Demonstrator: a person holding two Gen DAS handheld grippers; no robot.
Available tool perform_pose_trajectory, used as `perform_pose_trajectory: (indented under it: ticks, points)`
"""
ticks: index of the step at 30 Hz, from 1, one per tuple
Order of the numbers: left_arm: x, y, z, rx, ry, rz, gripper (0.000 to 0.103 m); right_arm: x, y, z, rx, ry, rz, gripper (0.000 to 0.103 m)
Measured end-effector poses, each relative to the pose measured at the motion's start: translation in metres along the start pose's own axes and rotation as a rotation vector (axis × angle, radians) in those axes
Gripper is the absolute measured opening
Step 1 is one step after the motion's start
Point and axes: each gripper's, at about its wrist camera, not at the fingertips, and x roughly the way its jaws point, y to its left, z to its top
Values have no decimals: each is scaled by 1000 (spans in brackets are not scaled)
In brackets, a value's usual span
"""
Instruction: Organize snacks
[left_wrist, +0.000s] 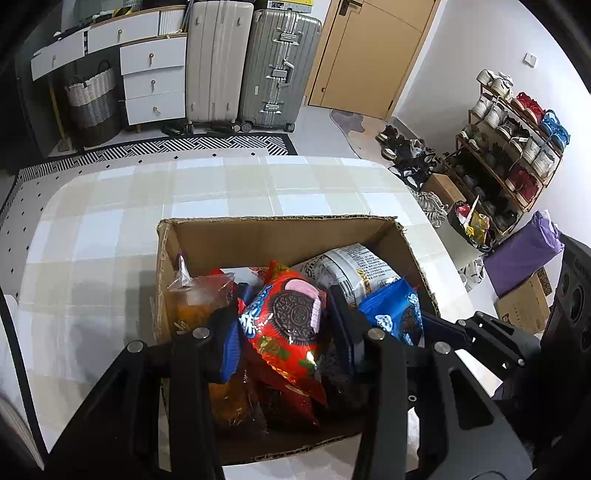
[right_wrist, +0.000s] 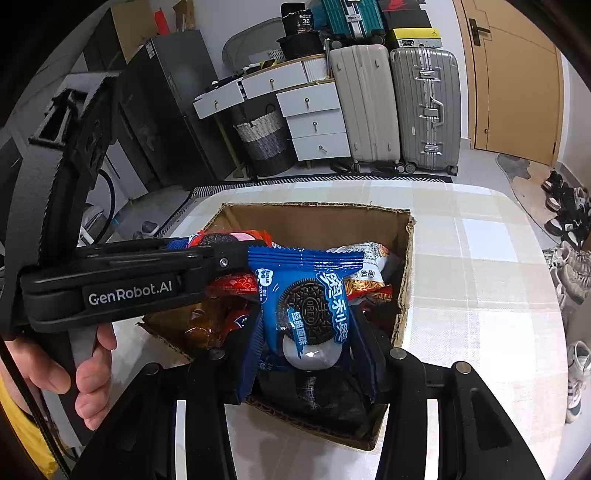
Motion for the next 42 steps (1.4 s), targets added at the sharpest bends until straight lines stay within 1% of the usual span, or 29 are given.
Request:
perform_pose_trajectory:
  ticks: [2,4,8,10,12,14,16,18,20,24,25,26,27,28,29,30,32,33,36,40,42]
  points:
    - [-3,-4,-3,11,4,20,39,0,2,0,-6,0,-7,45]
    - [-8,-7,-3,17,-12,33,39,0,4,0,-14,3,-18,45]
    - [-19,-9,-3,4,-14,26,40,-1,7,1,-28,0,-46,46]
    - [-25,-6,-2,-5,-21,29,40,-3,6,3,-30,-8,-44,50]
    - [-32,-3,-2,-21,-19,10,43,-6,8,2,-33,-13,-44,51]
    - [-40,-1,-4,-32,-24,12,49,-8,9,2,-33,-14,-51,52]
    - [-47,0,-5,-41,-30,7,52,-9,9,3,-29,-16,-51,53]
    - [-52,3,-7,-57,-29,3,52,-11,6,4,-18,-29,-42,56]
    - [-59,5,-10,-69,-29,-10,53,-15,5,3,-5,-43,-34,64]
    - [-73,5,-17,-76,-36,-9,58,-30,1,4,40,-91,9,67]
    - [-78,5,-19,-79,-41,-7,61,-33,2,4,44,-97,17,67]
    - [-84,5,-22,-84,-51,4,64,-40,3,4,45,-113,20,69]
    - [-90,4,-24,-87,-60,21,65,-48,4,4,43,-135,6,71]
    - [-98,3,-27,-88,-74,38,65,-54,7,3,40,-148,-3,76]
    - [-106,2,-29,-88,-91,35,66,-63,8,2,38,-172,-11,81]
    - [-115,0,-33,-88,-112,24,67,-73,9,0,41,-198,-14,82]
    - [-134,-4,-41,-83,-150,28,79,-87,12,-3,45,-222,-8,84]
    - [-146,-8,-48,-80,-177,35,80,-95,15,-5,44,-229,-7,84]
    - [-178,-19,-66,-68,-229,34,81,-113,23,-12,29,-232,-13,85]
    - [-221,-33,-90,-63,-269,32,81,-143,33,-29,23,-259,-17,87]
    - [-246,-40,-109,-63,-296,35,82,-158,38,-39,30,-268,-18,89]
